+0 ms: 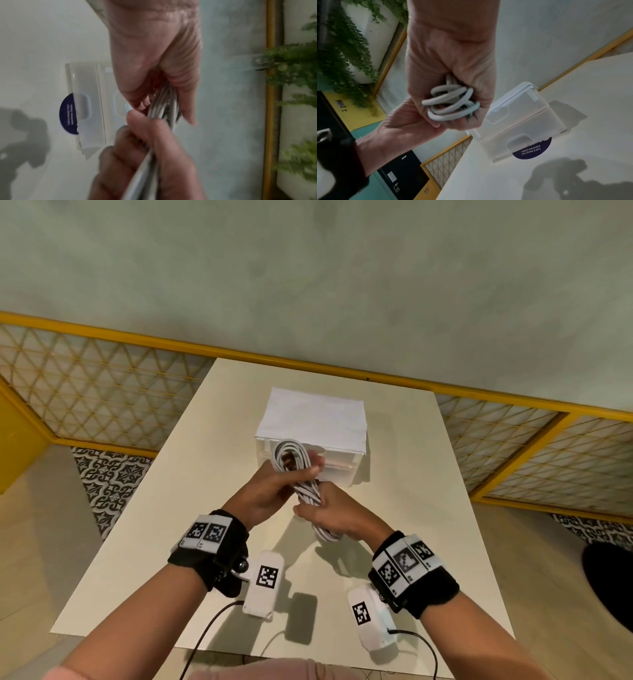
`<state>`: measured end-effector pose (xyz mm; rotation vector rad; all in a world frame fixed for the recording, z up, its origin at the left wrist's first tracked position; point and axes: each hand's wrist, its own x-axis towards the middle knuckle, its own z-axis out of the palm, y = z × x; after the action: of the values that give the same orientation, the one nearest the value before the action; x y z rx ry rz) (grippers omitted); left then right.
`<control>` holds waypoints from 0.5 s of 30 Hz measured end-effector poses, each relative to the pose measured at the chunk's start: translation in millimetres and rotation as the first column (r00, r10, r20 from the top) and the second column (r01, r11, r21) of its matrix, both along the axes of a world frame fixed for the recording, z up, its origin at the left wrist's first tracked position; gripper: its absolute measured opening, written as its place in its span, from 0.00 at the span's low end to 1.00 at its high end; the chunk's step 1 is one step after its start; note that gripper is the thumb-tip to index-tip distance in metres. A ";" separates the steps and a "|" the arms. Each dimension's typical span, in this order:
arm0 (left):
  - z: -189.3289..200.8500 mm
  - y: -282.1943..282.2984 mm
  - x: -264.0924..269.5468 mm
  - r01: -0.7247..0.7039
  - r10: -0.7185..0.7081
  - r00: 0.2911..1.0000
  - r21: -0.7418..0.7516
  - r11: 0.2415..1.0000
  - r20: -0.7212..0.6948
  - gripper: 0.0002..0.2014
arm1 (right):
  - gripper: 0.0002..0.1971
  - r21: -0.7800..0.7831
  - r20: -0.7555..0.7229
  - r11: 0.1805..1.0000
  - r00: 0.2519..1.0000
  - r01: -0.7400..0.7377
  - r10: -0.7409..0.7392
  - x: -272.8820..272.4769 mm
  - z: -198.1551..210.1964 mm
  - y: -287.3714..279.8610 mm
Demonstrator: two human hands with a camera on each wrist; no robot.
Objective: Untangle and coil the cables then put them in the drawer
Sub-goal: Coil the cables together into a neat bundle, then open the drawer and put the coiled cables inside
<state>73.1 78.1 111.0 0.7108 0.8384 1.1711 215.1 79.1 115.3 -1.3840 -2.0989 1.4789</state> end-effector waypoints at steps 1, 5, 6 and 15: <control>0.7 1.2 -0.4 -0.030 0.035 0.992 -0.042 0.999 0.124 0.16 | 0.14 -0.003 0.008 1.000 1.000 -0.014 0.014 1.2 -1.9 -0.1; 4.8 8.8 4.4 -0.106 0.171 0.943 -0.230 0.967 0.285 0.16 | 0.09 -0.029 -0.007 0.998 0.998 -0.057 0.057 1.8 -8.8 -3.0; 3.6 11.3 6.7 -0.116 0.186 0.945 -0.256 0.960 0.270 0.20 | 0.09 -0.036 -0.012 0.998 0.999 -0.050 0.050 1.1 -10.8 -3.8; -35.1 29.6 20.9 -0.126 0.217 0.967 -0.493 0.861 0.132 0.24 | 0.14 -0.004 0.120 0.995 0.988 -0.100 0.100 8.0 -41.7 -8.2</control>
<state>94.0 107.7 75.9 0.1140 1.0021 1.1036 223.1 70.9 73.6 -1.4192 -2.2738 1.4633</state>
